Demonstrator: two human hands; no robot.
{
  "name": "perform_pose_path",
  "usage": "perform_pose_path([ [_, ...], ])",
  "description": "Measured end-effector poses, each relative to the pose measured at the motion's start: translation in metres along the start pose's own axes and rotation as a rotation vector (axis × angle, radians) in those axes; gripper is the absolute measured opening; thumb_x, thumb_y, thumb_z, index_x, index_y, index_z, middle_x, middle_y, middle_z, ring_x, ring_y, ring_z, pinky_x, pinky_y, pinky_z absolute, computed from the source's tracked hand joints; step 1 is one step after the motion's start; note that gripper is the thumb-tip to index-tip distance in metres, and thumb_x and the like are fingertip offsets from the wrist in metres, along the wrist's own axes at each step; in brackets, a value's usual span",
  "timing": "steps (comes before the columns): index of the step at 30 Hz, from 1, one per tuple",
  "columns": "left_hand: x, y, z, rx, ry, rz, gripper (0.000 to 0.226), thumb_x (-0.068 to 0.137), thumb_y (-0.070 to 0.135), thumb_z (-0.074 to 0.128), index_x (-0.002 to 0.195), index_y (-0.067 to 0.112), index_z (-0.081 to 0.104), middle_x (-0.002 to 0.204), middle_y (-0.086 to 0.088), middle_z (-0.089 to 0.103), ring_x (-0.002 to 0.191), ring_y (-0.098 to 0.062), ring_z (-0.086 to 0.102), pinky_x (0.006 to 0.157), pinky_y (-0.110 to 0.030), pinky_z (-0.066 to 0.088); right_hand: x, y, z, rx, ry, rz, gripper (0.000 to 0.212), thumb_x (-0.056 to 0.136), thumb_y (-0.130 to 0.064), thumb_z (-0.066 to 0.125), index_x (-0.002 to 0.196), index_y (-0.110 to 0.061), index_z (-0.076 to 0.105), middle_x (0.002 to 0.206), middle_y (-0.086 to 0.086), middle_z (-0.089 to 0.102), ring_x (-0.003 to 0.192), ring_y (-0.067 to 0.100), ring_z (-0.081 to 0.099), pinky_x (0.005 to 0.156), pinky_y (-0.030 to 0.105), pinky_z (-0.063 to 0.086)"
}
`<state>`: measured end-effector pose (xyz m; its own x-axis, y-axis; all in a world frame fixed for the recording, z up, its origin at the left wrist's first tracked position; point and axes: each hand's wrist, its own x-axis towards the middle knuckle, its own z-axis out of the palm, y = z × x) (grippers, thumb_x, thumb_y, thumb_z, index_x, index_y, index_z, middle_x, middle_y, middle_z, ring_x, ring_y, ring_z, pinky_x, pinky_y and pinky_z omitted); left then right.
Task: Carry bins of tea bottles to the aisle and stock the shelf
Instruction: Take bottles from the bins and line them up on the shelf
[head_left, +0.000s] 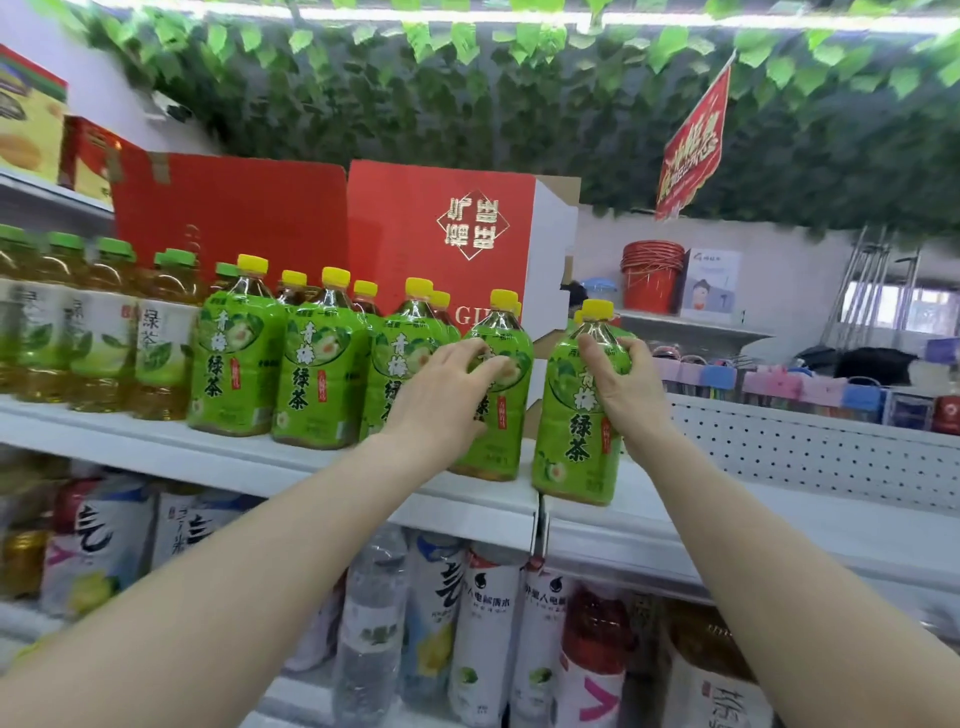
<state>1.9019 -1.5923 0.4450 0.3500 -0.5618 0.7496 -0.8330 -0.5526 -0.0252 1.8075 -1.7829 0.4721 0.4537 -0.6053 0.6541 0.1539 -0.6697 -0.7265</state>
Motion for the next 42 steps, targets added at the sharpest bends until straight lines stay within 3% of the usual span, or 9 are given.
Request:
perform_pose_path([
  [5,0.004,0.002,0.011,0.017,0.025,0.024,0.101,0.079,0.035,0.081,0.157,0.025,0.018,0.165,0.000,0.004,0.152,-0.024,0.008,0.109,-0.040,0.041,-0.001,-0.005,-0.002,-0.533,0.075,-0.272,0.079,0.088,-0.060,0.059,0.147,-0.012,0.035,0.144,0.015,0.042,0.134,0.032,0.038,0.108,0.047,0.036],
  [8,0.007,0.003,0.020,0.042,0.002,0.040,0.116,0.077,0.040,0.082,0.159,0.023,0.003,0.166,-0.002,-0.011,0.153,-0.024,-0.006,0.117,-0.039,0.029,-0.017,-0.008,0.000,-0.837,0.003,-0.321,0.105,0.082,-0.062,0.066,0.157,-0.017,0.008,0.159,0.020,0.015,0.141,0.040,0.031,0.109,0.051,0.036],
  [10,0.008,0.003,0.026,0.078,-0.013,0.054,0.123,0.075,0.042,0.082,0.158,0.020,-0.006,0.165,-0.005,-0.019,0.152,-0.026,-0.013,0.120,-0.040,0.022,-0.028,-0.005,0.004,-0.971,-0.055,-0.334,0.120,0.076,-0.066,0.069,0.157,-0.026,-0.009,0.162,0.023,-0.001,0.135,0.045,0.039,0.103,0.052,0.043],
  [13,0.009,0.003,0.030,0.103,-0.010,0.062,0.126,0.076,0.042,0.082,0.157,0.020,-0.012,0.163,-0.010,-0.024,0.152,-0.029,-0.016,0.119,-0.039,0.025,-0.028,0.000,0.009,-0.985,-0.082,-0.328,0.127,0.070,-0.064,0.076,0.156,-0.033,-0.012,0.159,0.027,-0.002,0.122,0.047,0.052,0.100,0.050,0.046],
  [18,0.010,0.005,0.031,0.106,-0.007,0.051,0.128,0.075,0.043,0.082,0.157,0.022,-0.014,0.162,-0.009,-0.026,0.151,-0.028,-0.017,0.104,-0.039,0.046,-0.018,0.007,0.010,-0.885,-0.089,-0.302,0.125,0.069,-0.057,0.080,0.157,-0.029,-0.004,0.160,0.022,0.002,0.128,0.046,0.047,0.101,0.050,0.044],
  [25,0.013,0.011,0.032,0.147,-0.012,0.029,0.129,0.074,0.046,0.082,0.157,0.023,-0.014,0.163,-0.008,-0.023,0.151,-0.029,-0.017,0.094,-0.040,0.053,-0.004,0.016,0.014,-0.822,-0.123,-0.318,0.125,0.067,-0.056,0.080,0.158,-0.030,-0.002,0.160,0.021,0.002,0.135,0.046,0.038,0.106,0.053,0.039],
  [31,0.010,0.010,0.034,0.153,-0.011,0.045,0.125,0.076,0.049,0.079,0.157,0.022,-0.013,0.163,-0.006,-0.025,0.151,-0.027,-0.019,0.095,-0.039,0.052,-0.004,0.018,0.015,-0.901,-0.134,-0.315,0.123,0.071,-0.063,0.075,0.158,-0.028,-0.006,0.160,0.023,0.000,0.132,0.046,0.041,0.102,0.051,0.043],
  [36,0.000,0.004,0.030,0.148,-0.022,0.072,0.115,0.083,0.050,0.073,0.158,0.021,-0.008,0.164,-0.003,-0.022,0.152,-0.024,-0.016,0.096,-0.041,0.052,-0.020,0.007,-0.001,-1.073,-0.146,-0.343,0.106,0.084,-0.059,0.066,0.158,-0.027,-0.003,0.161,0.020,0.003,0.142,0.040,0.026,0.099,0.050,0.046],
  [42,-0.036,0.001,0.003,0.039,-0.052,0.073,0.085,0.095,0.042,0.060,0.159,0.016,0.010,0.166,-0.003,0.007,0.153,-0.022,0.007,0.118,-0.040,0.026,-0.068,-0.009,-0.031,-1.254,-0.156,-0.451,0.078,0.094,-0.044,0.060,0.155,-0.017,0.019,0.156,0.016,0.027,0.143,0.036,0.028,0.107,0.049,0.039],
])
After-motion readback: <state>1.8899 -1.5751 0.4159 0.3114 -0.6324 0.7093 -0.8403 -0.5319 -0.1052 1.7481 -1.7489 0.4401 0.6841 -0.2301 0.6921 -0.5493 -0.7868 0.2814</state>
